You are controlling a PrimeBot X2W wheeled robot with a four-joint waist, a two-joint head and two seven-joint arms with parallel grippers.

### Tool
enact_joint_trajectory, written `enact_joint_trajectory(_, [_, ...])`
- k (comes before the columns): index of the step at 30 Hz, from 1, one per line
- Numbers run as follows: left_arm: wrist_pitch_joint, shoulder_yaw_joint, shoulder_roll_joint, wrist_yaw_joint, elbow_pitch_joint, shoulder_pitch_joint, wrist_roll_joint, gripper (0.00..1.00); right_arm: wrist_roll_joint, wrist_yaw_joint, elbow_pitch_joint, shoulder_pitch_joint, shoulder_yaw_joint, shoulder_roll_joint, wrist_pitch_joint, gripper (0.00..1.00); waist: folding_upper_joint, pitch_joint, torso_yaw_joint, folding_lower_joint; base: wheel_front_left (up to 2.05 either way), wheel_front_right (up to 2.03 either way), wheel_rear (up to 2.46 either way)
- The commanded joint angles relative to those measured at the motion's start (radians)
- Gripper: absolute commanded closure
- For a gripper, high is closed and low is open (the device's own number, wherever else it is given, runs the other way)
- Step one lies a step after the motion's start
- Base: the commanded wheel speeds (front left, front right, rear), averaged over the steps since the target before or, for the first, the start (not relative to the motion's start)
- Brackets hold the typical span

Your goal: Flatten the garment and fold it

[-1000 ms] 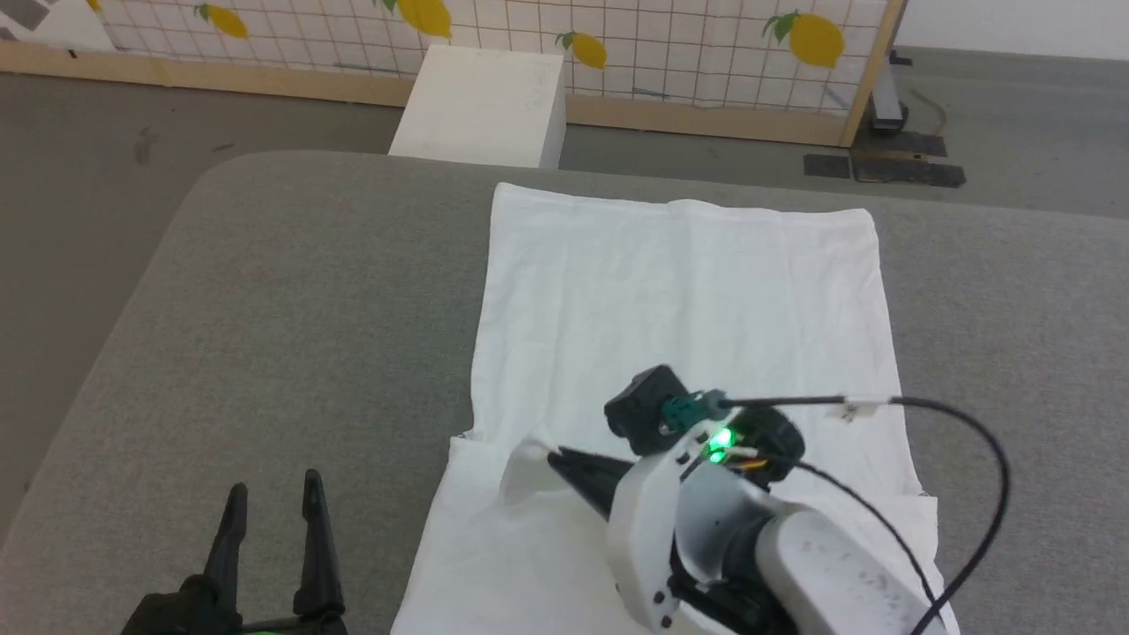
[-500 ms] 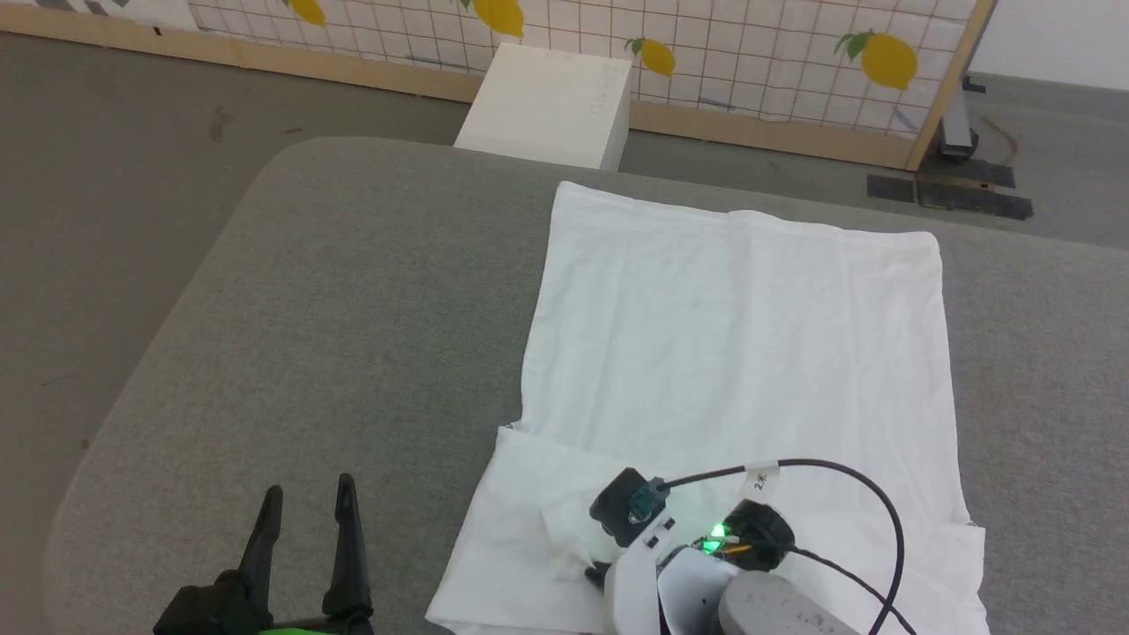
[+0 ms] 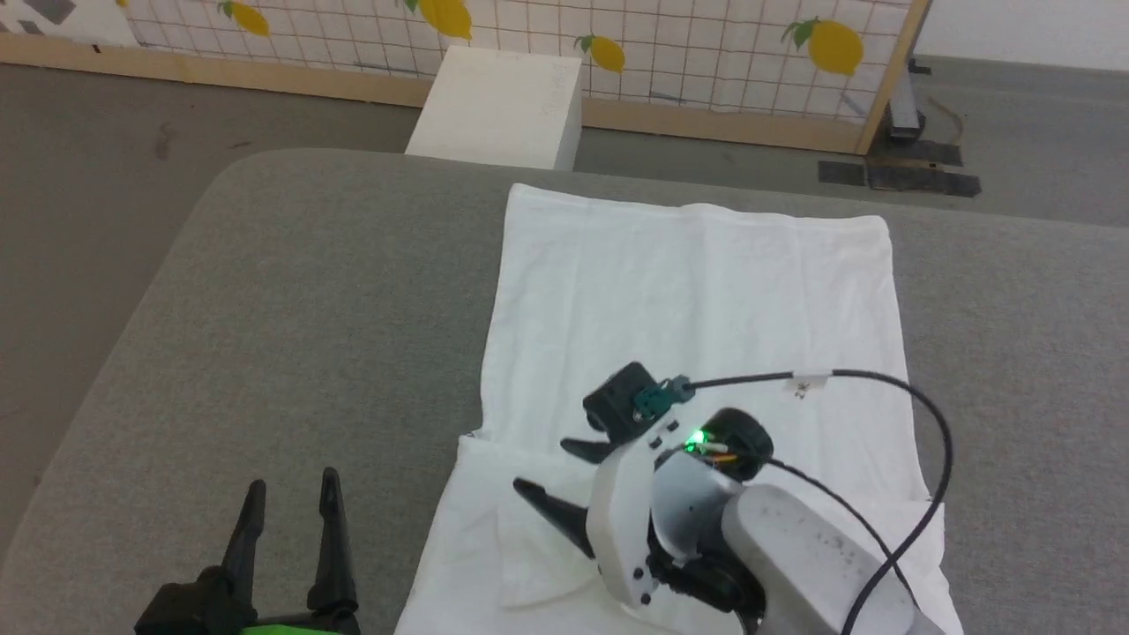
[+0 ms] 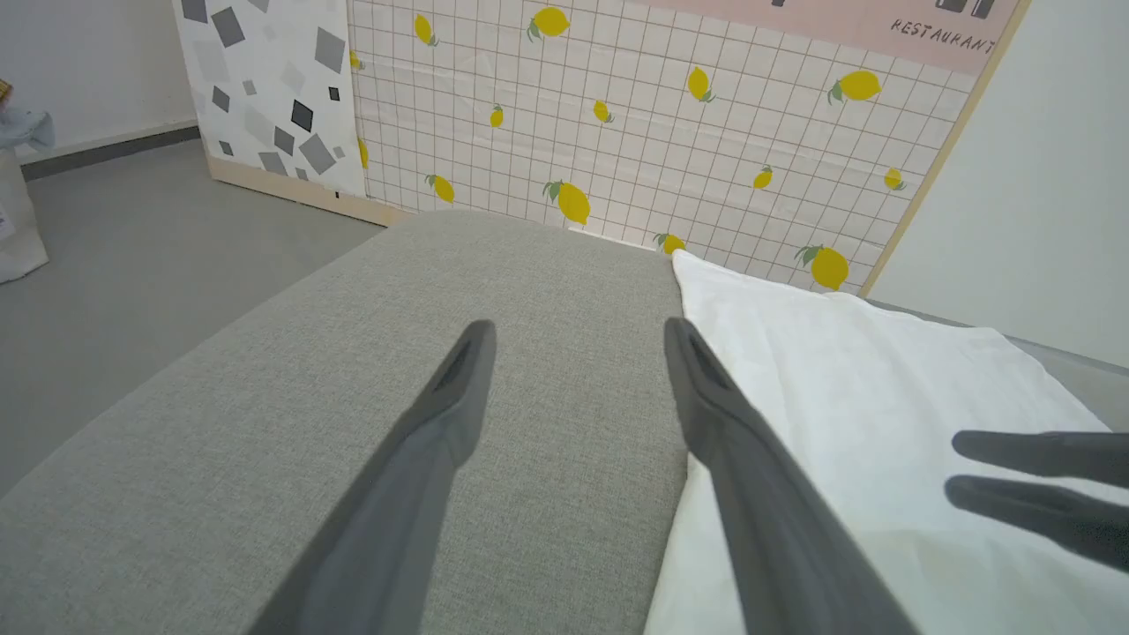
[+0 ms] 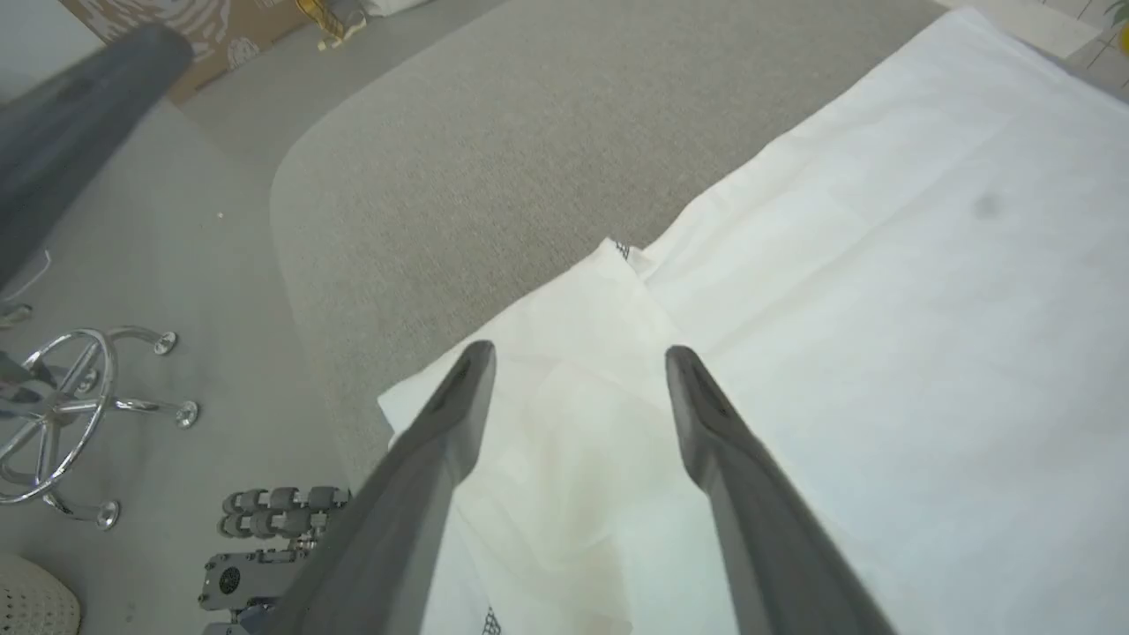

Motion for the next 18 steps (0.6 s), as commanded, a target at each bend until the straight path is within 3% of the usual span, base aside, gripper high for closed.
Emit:
enact_joint_trajectory(1, [0.003,0.003,0.008,0.004,-0.006,-0.004,-0.003,0.00,0.004,-0.001,-0.026,-0.010,-0.032,-0.001,-0.009,0.00,0.0000,-0.004,-0.041,0.0000,0.00,0.00,0.00])
enact_joint_trajectory(5, [0.007,0.006,0.014,0.008,-0.022,0.000,-0.002,0.00,-0.075,-0.001,-0.112,0.011,-0.165,-0.001,-0.061,0.00,0.0000,-0.009,-0.087,0.0000,0.00,0.00,0.00])
enact_joint_trajectory(12, [0.007,-0.008,0.020,0.001,-0.032,-0.018,0.004,0.00,-0.293,-0.001,-0.305,0.163,-0.484,-0.005,-0.198,0.00,0.0000,-0.015,-0.136,0.0000,0.00,0.00,0.00])
enact_joint_trajectory(18, [-0.018,-0.021,0.017,-0.014,-0.037,-0.040,0.012,0.00,-0.358,-0.001,-0.485,0.323,-0.750,-0.002,-0.306,0.00,0.0000,-0.016,-0.156,0.0000,0.00,0.00,0.00])
